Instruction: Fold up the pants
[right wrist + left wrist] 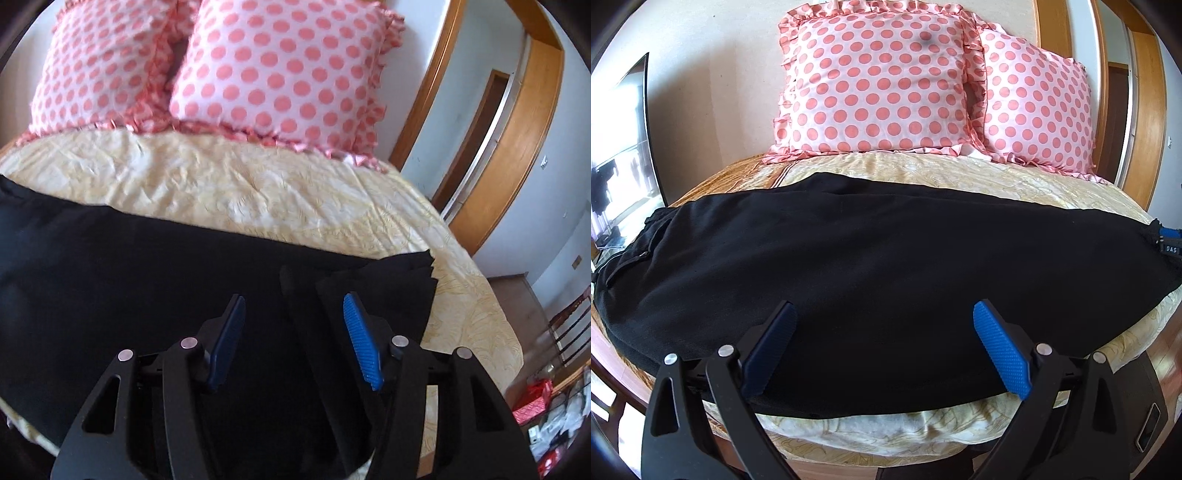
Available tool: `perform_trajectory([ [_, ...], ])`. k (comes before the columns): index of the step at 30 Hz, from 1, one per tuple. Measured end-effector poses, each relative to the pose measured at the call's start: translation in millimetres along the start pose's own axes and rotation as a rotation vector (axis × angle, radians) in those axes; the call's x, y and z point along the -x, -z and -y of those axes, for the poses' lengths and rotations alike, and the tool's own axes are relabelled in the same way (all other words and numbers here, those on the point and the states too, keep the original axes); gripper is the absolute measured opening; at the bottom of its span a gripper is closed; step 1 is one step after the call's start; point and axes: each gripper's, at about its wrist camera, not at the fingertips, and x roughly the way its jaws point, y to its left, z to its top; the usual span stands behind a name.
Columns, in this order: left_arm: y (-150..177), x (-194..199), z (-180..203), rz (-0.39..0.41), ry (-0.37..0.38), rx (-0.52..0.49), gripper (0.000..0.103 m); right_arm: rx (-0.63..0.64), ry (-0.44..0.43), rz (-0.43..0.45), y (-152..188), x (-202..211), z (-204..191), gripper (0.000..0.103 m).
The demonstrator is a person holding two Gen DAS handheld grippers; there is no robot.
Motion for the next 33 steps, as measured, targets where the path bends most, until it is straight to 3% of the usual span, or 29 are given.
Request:
perform_trajectory([
  [2,-0.1,-0.3,-3.8,-0.002,-0.006,0.008,0.097,-0.063,-0.015,-0.017,1.4,-7.6,13.0,0.050],
  [3,-0.2,-1.1,-5.3,-0.003,-0.010,0.014,0.097,-0.099,-0.019,-0.029,4.0,-9.0,19.9,0.032],
  [10,-1.0,-2.9,-8.3,-0.005,-0.010,0.015,0.098,-0.348,-0.079,-0.015,15.3,-12.9,64.1,0.012],
  [12,-1.2,-3.0,-8.6,-0.005,-0.009,0.019,0.098,-0.418,-0.148,0.015,13.4,-7.2,72.0,0.006],
  [17,-2.5,-2.8,-11.8,-0.001,-0.008,0.041,0.098,-0.507,-0.394,0.147,-6.8,21.3,66.3,0.006],
  [23,-3.7,3.0,-20.0,0.013,-0.017,0.075,0.098,-0.418,-0.802,0.278,-45.3,67.3,-17.7,0.006],
  [26,-3.5,7.8,-23.7,0.021,-0.031,0.089,0.098,-0.296,-0.973,0.238,-46.9,77.5,-90.7,0.006],
  [28,-2.7,10.7,-27.5,0.024,-0.039,0.101,0.098,-0.212,-1.040,0.152,-37.3,72.4,-139.8,0.005],
  [30,-1.5,12.7,-31.2,0.023,-0.045,0.107,0.098,-0.149,-1.038,0.061,-22.5,61.4,-179.2,0.006],
  [33,0.1,16.2,-38.9,0.025,-0.068,0.114,0.098,-0.200,-1.065,-0.015,-10.7,41.7,-194.7,0.006],
])
